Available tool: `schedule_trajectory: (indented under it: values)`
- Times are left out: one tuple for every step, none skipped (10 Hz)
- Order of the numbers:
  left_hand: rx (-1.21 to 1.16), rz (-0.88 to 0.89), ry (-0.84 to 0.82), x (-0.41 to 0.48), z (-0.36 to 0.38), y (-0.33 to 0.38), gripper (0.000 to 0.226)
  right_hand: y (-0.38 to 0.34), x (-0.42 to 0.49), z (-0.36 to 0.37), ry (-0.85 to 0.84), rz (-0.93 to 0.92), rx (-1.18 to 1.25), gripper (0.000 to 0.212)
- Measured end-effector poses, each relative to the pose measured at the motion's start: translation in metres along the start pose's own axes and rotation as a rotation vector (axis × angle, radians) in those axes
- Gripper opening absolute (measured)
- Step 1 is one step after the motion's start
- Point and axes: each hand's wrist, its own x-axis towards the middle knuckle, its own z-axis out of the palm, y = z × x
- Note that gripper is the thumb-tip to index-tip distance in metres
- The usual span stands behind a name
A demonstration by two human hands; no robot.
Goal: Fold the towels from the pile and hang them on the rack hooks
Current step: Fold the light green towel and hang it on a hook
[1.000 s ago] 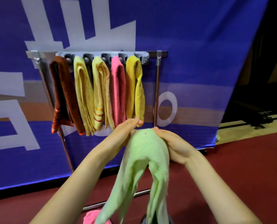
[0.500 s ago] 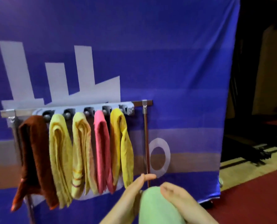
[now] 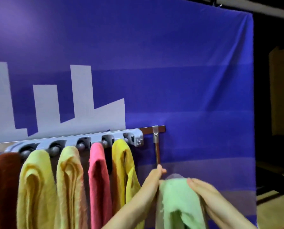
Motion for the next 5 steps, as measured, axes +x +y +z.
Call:
schedule_trajectory:
  values:
    - [-0.02,0.049,0.061,0.038,-0.02,0.02,0.04,0.015,-0.209,-0.126,0.246,-0.084,0.096,0.031]
    - [0.005,0.123,0.173,0.071,-0.033,0.052,0.047,0.006,-0.14,-0.143,0.248,-0.018,-0.122,0.033]
    - [0.014,0.235,0.303,0.099,-0.044,0.063,0.058,0.005,-0.099,-0.14,0.222,-0.034,-0.155,0.035]
    - [0.0,0.305,0.423,0.117,-0.051,0.062,0.041,0.007,-0.066,-0.126,0.244,0.052,-0.148,0.034]
    - [-0.028,0.296,0.49,0.121,-0.051,0.065,0.027,0.009,-0.054,-0.124,0.237,0.064,-0.155,0.03]
